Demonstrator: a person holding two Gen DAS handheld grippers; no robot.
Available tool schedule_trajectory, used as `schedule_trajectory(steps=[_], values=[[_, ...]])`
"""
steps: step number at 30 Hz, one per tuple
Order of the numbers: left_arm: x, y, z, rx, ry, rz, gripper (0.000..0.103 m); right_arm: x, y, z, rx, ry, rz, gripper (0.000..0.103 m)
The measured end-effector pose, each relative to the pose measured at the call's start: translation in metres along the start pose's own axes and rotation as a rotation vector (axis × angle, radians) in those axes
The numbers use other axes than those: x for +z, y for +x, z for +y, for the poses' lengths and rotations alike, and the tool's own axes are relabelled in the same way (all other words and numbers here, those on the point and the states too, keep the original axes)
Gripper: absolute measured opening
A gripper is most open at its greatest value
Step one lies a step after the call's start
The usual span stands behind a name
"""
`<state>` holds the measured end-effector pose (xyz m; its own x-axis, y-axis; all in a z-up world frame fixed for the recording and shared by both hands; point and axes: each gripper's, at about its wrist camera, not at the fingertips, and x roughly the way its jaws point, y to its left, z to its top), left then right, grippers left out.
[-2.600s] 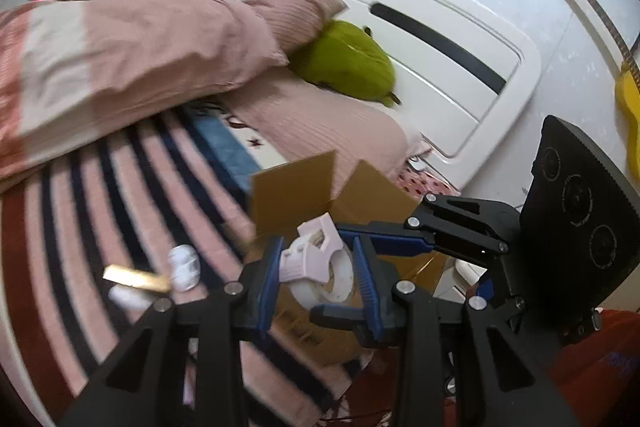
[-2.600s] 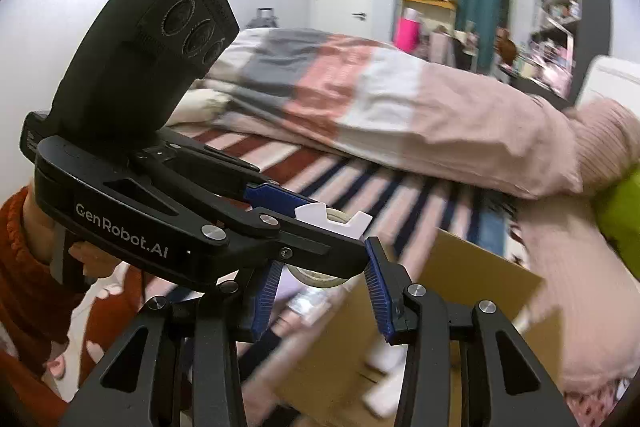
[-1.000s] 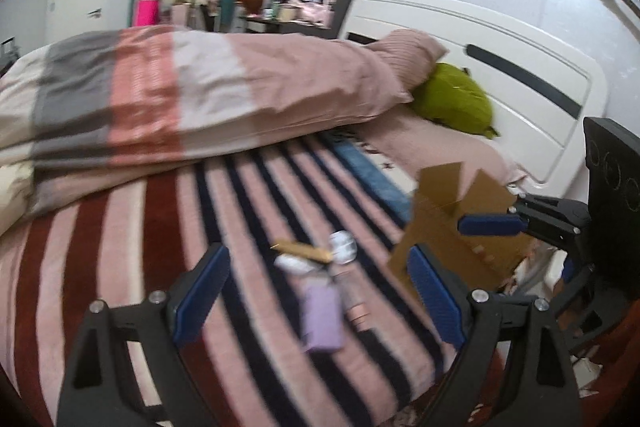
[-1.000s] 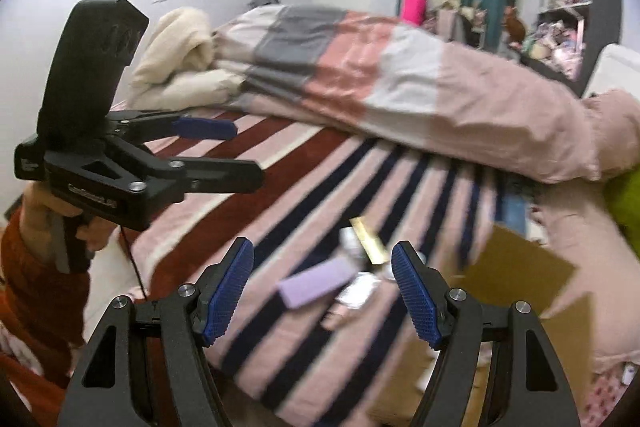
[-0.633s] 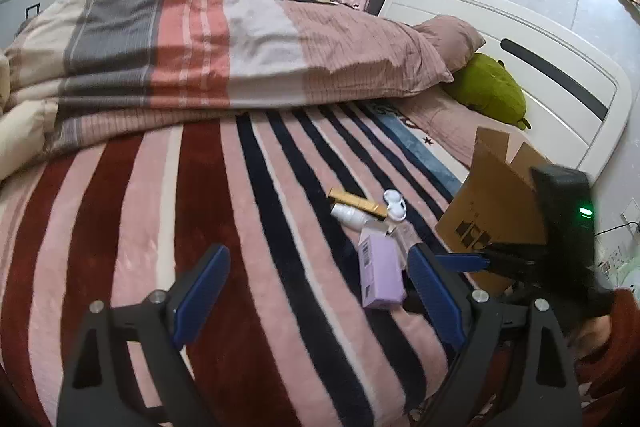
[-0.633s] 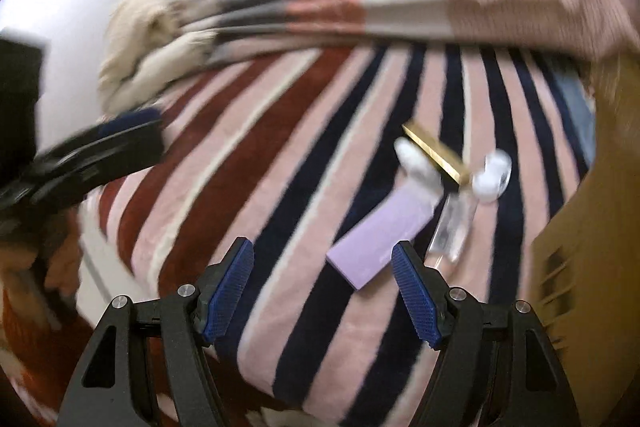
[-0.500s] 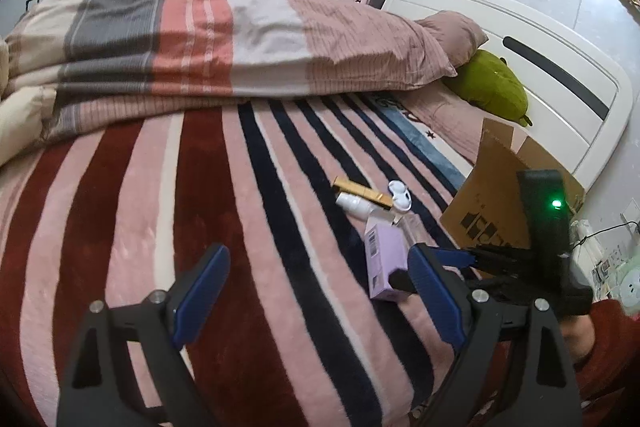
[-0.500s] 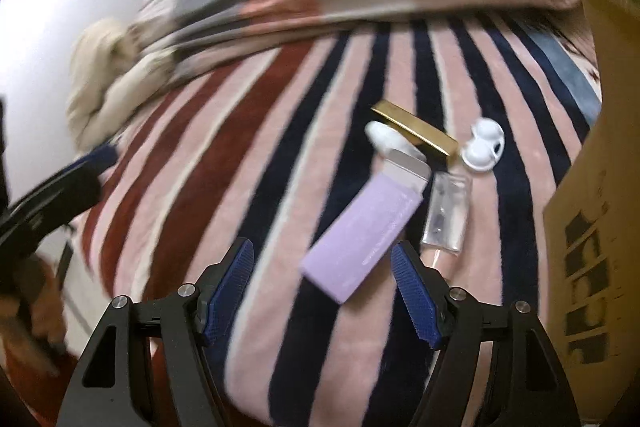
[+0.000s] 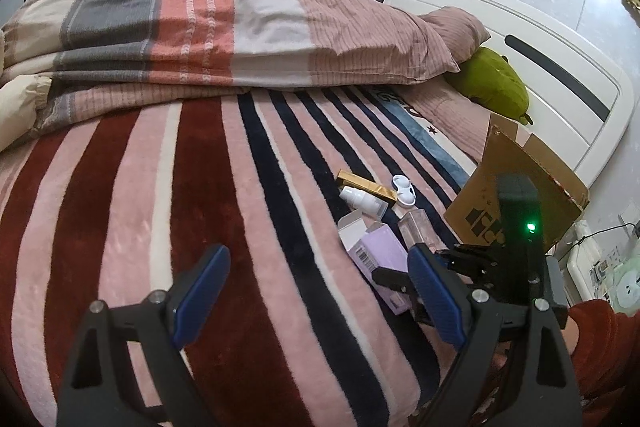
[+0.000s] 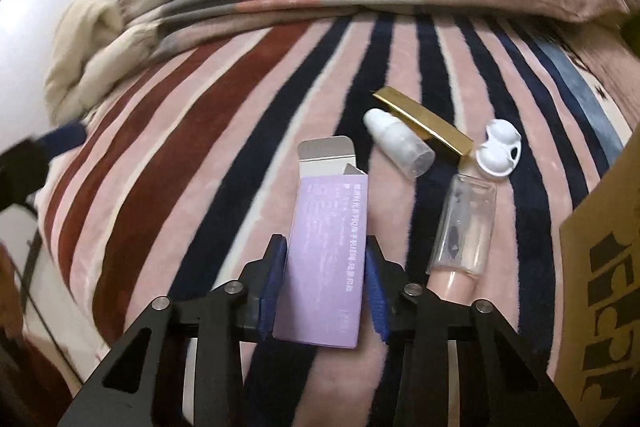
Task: Organize rigid objects
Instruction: 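Carry the purple box into the cardboard box and release it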
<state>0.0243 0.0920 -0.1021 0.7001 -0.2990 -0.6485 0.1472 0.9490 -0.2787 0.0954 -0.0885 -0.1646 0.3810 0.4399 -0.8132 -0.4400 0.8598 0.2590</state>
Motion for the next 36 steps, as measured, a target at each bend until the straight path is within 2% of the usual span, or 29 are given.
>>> schedule_trajectory(steps=[3, 6, 11, 15, 17, 19, 22, 26, 36], values=[[0.004, -0.002, -0.004, -0.039, -0.008, 0.003, 0.089, 0.006, -0.021, 0.007, 0.025, -0.067, -0.044, 0.033], [0.013, -0.011, -0.013, -0.155, -0.012, -0.018, 0.089, 0.016, -0.049, 0.016, 0.103, -0.126, -0.079, 0.033], [0.036, -0.020, -0.039, -0.218, -0.005, -0.049, 0.089, 0.032, -0.108, 0.030, 0.218, -0.236, -0.152, 0.033], [0.053, -0.018, -0.069, -0.286, 0.008, -0.053, 0.088, 0.035, -0.146, 0.022, 0.239, -0.276, -0.212, 0.033], [0.063, -0.014, -0.087, -0.293, 0.017, -0.054, 0.087, 0.035, -0.161, 0.010, 0.234, -0.294, -0.242, 0.034], [0.072, -0.008, -0.106, -0.296, 0.033, -0.046, 0.081, 0.034, -0.174, -0.007, 0.221, -0.293, -0.263, 0.034], [0.087, 0.004, -0.137, -0.318, 0.064, -0.023, 0.068, 0.029, -0.194, -0.034, 0.209, -0.277, -0.291, 0.034], [0.103, 0.027, -0.179, -0.401, 0.101, 0.018, 0.049, 0.025, -0.212, -0.073, 0.167, -0.240, -0.310, 0.034], [0.120, 0.092, -0.265, -0.425, 0.204, 0.129, 0.048, 0.008, -0.227, -0.158, 0.084, -0.120, -0.282, 0.033]])
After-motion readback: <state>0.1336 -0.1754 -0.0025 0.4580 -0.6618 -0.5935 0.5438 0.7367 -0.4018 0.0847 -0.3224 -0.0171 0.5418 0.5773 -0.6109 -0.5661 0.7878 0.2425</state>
